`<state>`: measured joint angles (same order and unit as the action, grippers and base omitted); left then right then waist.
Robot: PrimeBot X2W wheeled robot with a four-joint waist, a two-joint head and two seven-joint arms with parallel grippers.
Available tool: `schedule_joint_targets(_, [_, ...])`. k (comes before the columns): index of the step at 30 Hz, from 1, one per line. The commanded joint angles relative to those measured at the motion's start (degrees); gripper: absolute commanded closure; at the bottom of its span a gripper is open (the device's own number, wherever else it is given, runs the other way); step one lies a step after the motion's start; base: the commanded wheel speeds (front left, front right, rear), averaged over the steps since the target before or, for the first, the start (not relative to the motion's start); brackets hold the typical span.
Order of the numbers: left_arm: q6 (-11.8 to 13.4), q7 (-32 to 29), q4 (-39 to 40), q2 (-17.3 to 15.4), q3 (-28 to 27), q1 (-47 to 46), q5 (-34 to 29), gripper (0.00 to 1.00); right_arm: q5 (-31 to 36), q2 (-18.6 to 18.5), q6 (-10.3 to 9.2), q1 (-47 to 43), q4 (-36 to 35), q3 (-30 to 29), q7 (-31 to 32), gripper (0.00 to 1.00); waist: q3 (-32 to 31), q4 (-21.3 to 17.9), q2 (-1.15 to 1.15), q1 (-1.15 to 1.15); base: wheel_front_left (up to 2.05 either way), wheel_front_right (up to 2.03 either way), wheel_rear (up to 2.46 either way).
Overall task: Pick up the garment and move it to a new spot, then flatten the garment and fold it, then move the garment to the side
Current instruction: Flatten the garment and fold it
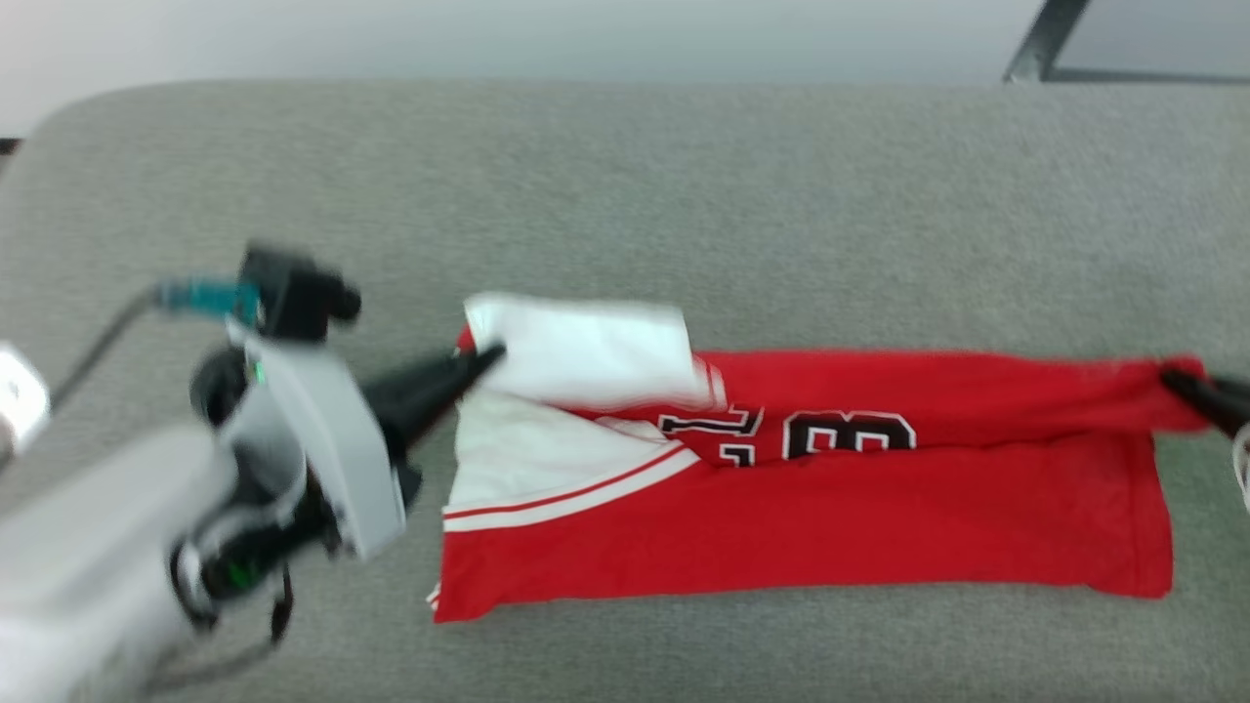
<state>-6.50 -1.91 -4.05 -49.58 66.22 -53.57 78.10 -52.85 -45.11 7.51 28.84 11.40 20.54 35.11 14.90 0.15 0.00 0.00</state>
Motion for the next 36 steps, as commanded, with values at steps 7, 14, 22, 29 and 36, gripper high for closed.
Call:
schedule_joint_targets(7, [4.32, 7.02, 8.83, -3.55, 1.6, 10.13, -0.01, 1.0, 1.12, -0.11, -0.04, -13.92, -9.03, -9.17, 3.14, 1.0, -2.19, 3.01, 0.0, 0.0, 0.0, 0.0, 0.0])
schedule_joint_targets(14, [6.91, 9.32, 9.25, -2.11, 3.28, 13.99, -1.6, 1.0, 5.12, 4.32, -0.04, -20.81, -13.64, -16.17, 6.48, 1.0, -1.14, 3.19, 0.0, 0.0, 0.0, 0.0, 0.0])
schedule_joint_targets(22, [8.07, 11.81, 4.66, 2.09, 3.79, 15.01, -3.93, 0.41, 10.1, 9.92, -0.04, -21.79, -13.58, -19.83, 6.32, 0.55, -0.84, 3.38, 0.0, 0.0, 0.0, 0.0, 0.0])
schedule_joint_targets(29, [10.11, 15.68, 3.58, 2.57, 0.49, 16.77, -3.59, 0.0, 8.76, 11.95, -0.04, -22.39, -14.17, -21.76, 6.45, 0.0, -2.29, 3.84, 0.0, 0.0, 0.0, 0.0, 0.0])
schedule_joint_targets(36, [15.16, 17.11, 5.69, 4.36, -10.0, 23.17, -6.14, 0.0, 6.38, 10.81, -0.04, -25.3, -14.95, -26.18, 11.56, 0.0, -3.43, 5.46, 0.0, 0.0, 0.0, 0.0, 0.0])
